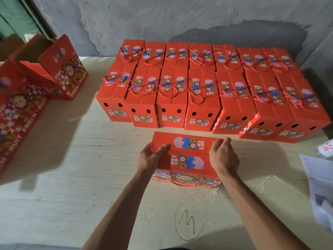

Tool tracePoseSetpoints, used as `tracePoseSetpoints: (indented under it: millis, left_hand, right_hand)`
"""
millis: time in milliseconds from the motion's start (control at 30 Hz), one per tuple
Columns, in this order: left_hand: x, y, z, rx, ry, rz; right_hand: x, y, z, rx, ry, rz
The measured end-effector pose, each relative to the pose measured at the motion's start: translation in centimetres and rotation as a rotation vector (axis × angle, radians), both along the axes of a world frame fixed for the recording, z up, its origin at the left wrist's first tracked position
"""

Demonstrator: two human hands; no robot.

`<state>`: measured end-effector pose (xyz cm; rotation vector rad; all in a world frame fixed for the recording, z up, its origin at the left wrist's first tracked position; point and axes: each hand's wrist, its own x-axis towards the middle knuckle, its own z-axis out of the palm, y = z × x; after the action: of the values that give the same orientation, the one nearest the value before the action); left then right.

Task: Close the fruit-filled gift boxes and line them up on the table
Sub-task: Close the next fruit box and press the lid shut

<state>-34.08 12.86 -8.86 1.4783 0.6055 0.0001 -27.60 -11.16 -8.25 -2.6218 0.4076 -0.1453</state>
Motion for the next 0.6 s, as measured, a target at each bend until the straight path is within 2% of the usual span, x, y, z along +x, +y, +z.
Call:
tracePoseSetpoints:
  millis: [167,300,400,600]
  left_hand:
    - [-0.1,-0.1,0.0,0.06,0.017,0.012]
    - [0.1,0.2,0.4,0.075,0.035,-0.064]
    - [0.4,0.5,0.6,0.031,0.059,-0.158]
    - [0.6,0.5,0.4,-0.027,0.084,-0.141]
  right_hand:
    - [-0.1,-0.2,0.2,0.023,0.032,0.031]
    - [-0.2,-0.5,0.5,0.02,0.019,0.199]
    - [-0.1,-0.9,0.6,0.017,0.075,0.272]
    - [0.0,-1.9,0.8,0.089,0.169,0.356]
